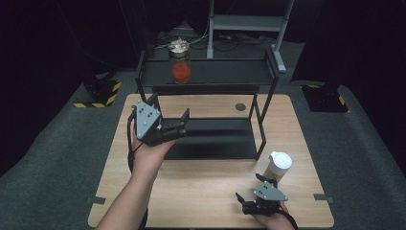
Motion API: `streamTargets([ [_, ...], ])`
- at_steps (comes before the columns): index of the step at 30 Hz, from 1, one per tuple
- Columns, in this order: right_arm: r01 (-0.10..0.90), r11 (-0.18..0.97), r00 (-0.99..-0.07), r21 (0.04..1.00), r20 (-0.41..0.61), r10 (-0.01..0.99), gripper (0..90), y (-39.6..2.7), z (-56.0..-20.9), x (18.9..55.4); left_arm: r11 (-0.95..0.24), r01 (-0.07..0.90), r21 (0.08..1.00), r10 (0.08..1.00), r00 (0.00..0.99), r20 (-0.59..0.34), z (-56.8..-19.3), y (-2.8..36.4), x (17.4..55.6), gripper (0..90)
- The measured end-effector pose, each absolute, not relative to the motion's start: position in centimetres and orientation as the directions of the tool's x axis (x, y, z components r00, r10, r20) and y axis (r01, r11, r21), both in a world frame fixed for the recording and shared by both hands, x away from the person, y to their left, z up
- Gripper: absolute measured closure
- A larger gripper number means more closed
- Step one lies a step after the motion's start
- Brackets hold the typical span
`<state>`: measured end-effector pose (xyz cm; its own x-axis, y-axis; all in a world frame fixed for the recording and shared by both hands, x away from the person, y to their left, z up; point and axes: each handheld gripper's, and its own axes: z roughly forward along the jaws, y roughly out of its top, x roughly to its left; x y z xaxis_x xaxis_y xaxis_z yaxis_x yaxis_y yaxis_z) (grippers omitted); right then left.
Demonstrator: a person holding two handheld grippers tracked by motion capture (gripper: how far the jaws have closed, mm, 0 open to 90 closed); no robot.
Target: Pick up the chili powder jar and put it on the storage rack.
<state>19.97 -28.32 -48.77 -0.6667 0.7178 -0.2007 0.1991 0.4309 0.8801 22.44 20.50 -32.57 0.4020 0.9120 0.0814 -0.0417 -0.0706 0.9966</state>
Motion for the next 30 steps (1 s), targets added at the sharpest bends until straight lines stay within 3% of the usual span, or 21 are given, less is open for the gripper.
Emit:
streamTargets([
  [22,0.198,0.44,-0.667,0.876,-0.208,0.715,0.4,-28.1,-48.7,19.9,-0.097,0.054,0.994,0.887,0.458,0.061,-40.4,21.8,19.4,0.4],
  [30,0.195,0.443,-0.668,0.875,-0.212,0.713,0.4,-28.1,-48.7,19.9,-0.09,0.142,0.986,0.873,0.488,0.01,-44.3,22.2,18.8,0.4],
])
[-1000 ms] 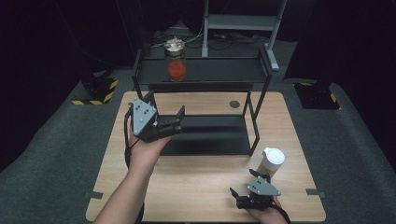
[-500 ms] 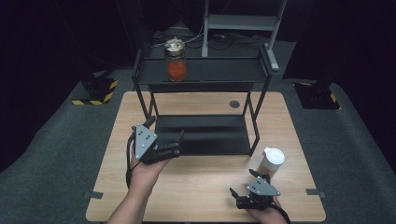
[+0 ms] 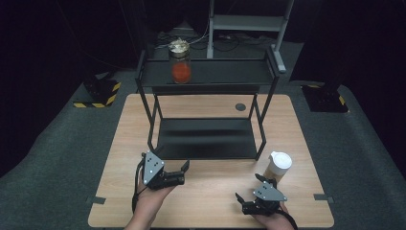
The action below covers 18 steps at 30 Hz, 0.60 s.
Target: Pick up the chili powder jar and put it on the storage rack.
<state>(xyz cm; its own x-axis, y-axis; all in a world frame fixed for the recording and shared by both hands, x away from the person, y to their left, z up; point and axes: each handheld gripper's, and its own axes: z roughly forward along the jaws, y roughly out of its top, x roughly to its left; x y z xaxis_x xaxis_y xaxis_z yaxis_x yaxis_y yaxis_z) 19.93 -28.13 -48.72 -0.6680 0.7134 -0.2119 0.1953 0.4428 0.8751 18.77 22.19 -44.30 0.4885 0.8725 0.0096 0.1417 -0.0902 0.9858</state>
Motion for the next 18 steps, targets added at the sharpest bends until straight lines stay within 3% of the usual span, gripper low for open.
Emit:
streamTargets([
  [9,0.195,0.449,-0.666,0.872,-0.218,0.713,0.4,-28.0,-48.7,19.9,-0.114,0.206,0.972,0.864,0.504,-0.006,-47.7,21.9,18.2,0.4],
  [18,0.199,0.449,-0.662,0.871,-0.218,0.717,0.4,-27.9,-48.7,19.9,-0.191,0.256,0.947,0.859,0.511,0.035,-50.0,21.4,18.1,0.4],
])
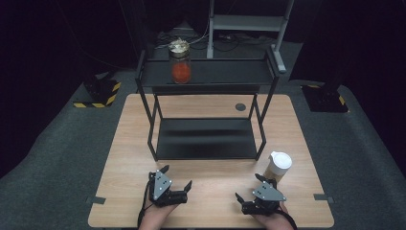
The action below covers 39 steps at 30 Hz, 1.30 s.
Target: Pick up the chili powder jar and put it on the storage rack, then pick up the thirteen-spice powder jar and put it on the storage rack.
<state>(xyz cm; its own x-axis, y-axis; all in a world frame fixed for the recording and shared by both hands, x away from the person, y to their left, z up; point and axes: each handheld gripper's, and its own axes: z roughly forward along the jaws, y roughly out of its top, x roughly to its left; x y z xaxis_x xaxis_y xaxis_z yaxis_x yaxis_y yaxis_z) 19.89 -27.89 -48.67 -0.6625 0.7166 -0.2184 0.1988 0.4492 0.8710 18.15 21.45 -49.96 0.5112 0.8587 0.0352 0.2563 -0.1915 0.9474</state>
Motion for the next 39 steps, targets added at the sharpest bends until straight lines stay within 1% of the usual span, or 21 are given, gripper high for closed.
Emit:
streamTargets([
  [3,0.2,0.45,-0.663,0.87,-0.219,0.716,0.4,-27.9,-48.6,19.9,-0.246,0.28,0.928,0.857,0.51,0.073,-50.2,20.8,18.2,0.4],
  [4,0.201,0.452,-0.664,0.869,-0.219,0.715,0.5,-27.8,-48.6,19.9,-0.246,0.28,0.928,0.857,0.51,0.073,-50.2,20.8,18.2,0.6],
  [5,0.203,0.453,-0.664,0.868,-0.218,0.715,0.5,-27.8,-48.6,20.0,-0.269,0.271,0.924,0.86,0.499,0.104,-50.2,20.4,18.0,0.7],
  [7,0.205,0.453,-0.661,0.867,-0.219,0.718,0.5,-27.7,-48.6,20.0,-0.285,0.262,0.922,0.855,0.504,0.121,-50.2,20.2,17.9,0.6],
  [12,0.205,0.46,-0.657,0.864,-0.228,0.719,0.5,-27.5,-48.6,19.9,-0.278,0.266,0.923,0.864,0.49,0.119,-50.2,20.1,17.6,0.8],
  [15,0.212,0.463,-0.654,0.861,-0.227,0.722,0.5,-27.4,-48.5,19.9,-0.285,0.261,0.922,0.859,0.497,0.125,-50.2,20.2,17.5,0.9],
  [21,0.203,0.46,-0.644,0.864,-0.236,0.728,0.6,-27.3,-48.7,19.6,-0.275,0.27,0.923,0.856,0.505,0.108,-50.2,20.5,17.7,0.8],
  [29,0.196,0.464,-0.652,0.864,-0.238,0.72,0.5,-27.4,-48.7,19.6,-0.327,0.25,0.911,0.838,0.522,0.157,-50.0,20.0,17.7,0.8],
  [32,0.183,0.452,-0.642,0.873,-0.242,0.728,0.5,-27.5,-48.9,19.3,-0.336,0.256,0.907,0.841,0.515,0.166,-49.9,19.7,17.7,0.8],
  [39,0.192,0.381,-0.632,0.905,-0.182,0.753,0.5,-28.6,-49.4,19.3,-0.336,0.228,0.914,0.837,0.517,0.179,-50.3,19.8,17.3,0.7],
])
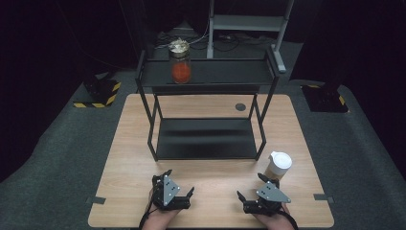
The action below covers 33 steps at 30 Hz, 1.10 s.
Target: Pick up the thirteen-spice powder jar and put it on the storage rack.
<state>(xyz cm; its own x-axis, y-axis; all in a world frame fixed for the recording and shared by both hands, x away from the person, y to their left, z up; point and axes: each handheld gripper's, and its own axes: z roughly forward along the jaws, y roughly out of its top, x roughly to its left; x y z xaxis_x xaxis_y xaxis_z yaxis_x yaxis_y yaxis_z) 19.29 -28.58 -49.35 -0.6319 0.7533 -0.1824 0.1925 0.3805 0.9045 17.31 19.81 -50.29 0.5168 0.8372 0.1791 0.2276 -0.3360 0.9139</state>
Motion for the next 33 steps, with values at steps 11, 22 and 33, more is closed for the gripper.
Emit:
streamTargets([
  [11,0.17,0.368,-0.584,0.914,-0.207,0.785,0.4,-29.5,-48.5,17.4,-0.369,0.218,0.904,0.826,0.522,0.211,-50.2,19.5,17.2,0.6],
  [22,0.196,0.332,-0.511,0.922,-0.193,0.838,0.4,-31.4,-48.2,16.3,-0.394,0.203,0.896,0.812,0.534,0.236,-50.2,19.3,17.1,0.6],
  [33,0.204,0.283,-0.441,0.937,-0.171,0.881,0.0,-33.2,-48.1,16.2,-0.434,0.167,0.885,0.798,0.527,0.292,-50.5,18.7,16.5,0.6],
])
